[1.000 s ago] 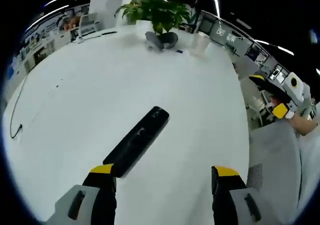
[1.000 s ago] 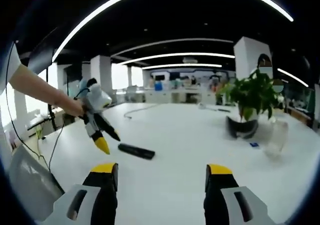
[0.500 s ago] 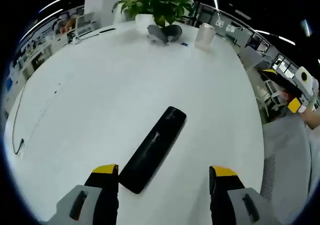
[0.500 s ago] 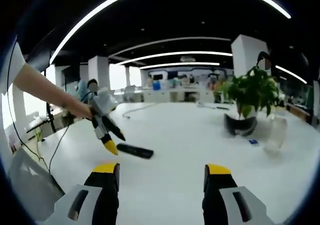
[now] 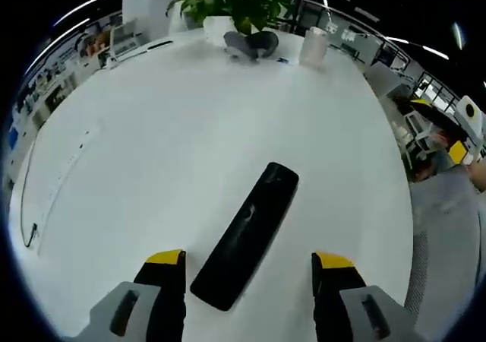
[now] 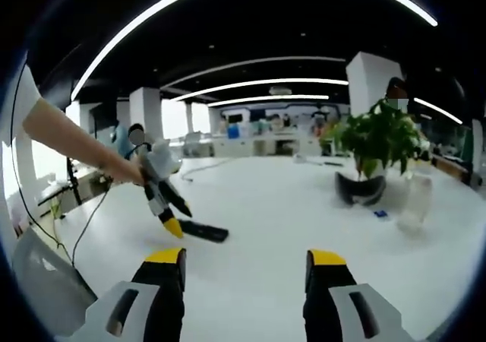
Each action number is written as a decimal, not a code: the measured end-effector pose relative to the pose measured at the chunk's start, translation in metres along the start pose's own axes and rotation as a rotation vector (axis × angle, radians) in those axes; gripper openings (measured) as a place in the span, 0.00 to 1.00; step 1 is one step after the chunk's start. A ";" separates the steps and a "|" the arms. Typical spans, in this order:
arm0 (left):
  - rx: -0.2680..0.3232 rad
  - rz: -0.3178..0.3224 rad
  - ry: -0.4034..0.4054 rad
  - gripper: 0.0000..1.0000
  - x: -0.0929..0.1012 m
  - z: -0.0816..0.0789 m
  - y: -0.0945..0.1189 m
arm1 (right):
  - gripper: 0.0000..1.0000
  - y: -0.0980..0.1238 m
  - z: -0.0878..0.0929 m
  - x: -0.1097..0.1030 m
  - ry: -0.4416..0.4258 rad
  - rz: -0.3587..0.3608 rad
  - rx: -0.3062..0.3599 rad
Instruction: Press the specified remote control buttons in sequence, fully releasing each button before pressing the next.
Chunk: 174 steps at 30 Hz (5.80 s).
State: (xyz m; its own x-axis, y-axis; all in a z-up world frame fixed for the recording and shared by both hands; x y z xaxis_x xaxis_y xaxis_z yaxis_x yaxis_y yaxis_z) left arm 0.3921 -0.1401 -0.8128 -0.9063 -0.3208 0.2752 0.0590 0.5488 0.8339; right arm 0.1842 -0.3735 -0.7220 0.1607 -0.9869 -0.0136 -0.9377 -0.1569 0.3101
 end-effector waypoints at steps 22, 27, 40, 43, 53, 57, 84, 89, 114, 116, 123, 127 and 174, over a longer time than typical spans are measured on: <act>-0.157 -0.023 -0.268 0.39 -0.008 -0.023 -0.014 | 0.59 -0.004 0.006 -0.001 0.032 -0.022 -0.041; -0.205 0.012 -0.349 0.25 -0.001 -0.024 -0.017 | 0.59 -0.004 0.006 0.000 0.023 -0.020 -0.039; -0.211 0.016 -0.336 0.23 0.004 -0.020 -0.016 | 0.59 -0.006 0.007 -0.004 0.032 -0.044 -0.050; -0.212 0.013 -0.341 0.23 0.008 -0.018 -0.016 | 0.59 -0.006 0.008 -0.005 0.035 -0.050 -0.056; -0.214 0.015 -0.337 0.23 0.016 -0.011 -0.016 | 0.58 -0.005 0.009 -0.005 0.042 -0.056 -0.061; -0.216 0.013 -0.348 0.23 0.019 -0.010 -0.016 | 0.58 -0.005 0.009 -0.005 0.043 -0.056 -0.060; -0.178 -0.013 -0.307 0.23 0.033 0.002 -0.013 | 0.56 -0.004 0.010 -0.009 0.065 -0.070 -0.074; -0.164 -0.021 -0.294 0.23 0.035 0.004 -0.013 | 0.56 -0.005 0.012 -0.011 0.099 -0.074 -0.091; -0.145 -0.068 -0.229 0.23 0.049 0.012 -0.013 | 0.54 -0.009 0.022 -0.020 0.152 -0.133 -0.171; -0.141 -0.074 -0.216 0.23 0.051 0.013 -0.013 | 0.54 -0.009 0.024 -0.020 0.157 -0.133 -0.182; -0.126 -0.081 -0.202 0.23 0.057 0.017 -0.012 | 0.54 -0.008 0.026 -0.017 0.150 -0.117 -0.197; -0.120 -0.084 -0.196 0.23 0.061 0.019 -0.013 | 0.54 -0.008 0.027 -0.018 0.160 -0.123 -0.203; -0.036 0.003 -0.330 0.32 0.112 0.057 -0.010 | 0.50 -0.006 0.020 -0.018 0.164 -0.108 -0.155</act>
State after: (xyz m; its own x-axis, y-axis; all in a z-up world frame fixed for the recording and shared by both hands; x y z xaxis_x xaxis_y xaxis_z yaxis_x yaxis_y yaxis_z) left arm 0.2665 -0.1375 -0.8179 -0.9925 -0.0485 0.1126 0.0712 0.5200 0.8512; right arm 0.1810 -0.3560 -0.7430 0.3171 -0.9435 0.0962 -0.8560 -0.2411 0.4573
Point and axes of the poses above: the point that each gripper's makers call its tool centre point, and the gripper's own axes: y roughly backward along the fingers, x roughly to its right, z roughly out of its underside, the point moved 6 cm from there along y, roughly backward along the fingers, and after that the axes turned 9 degrees about z, right-handed, at the moved point
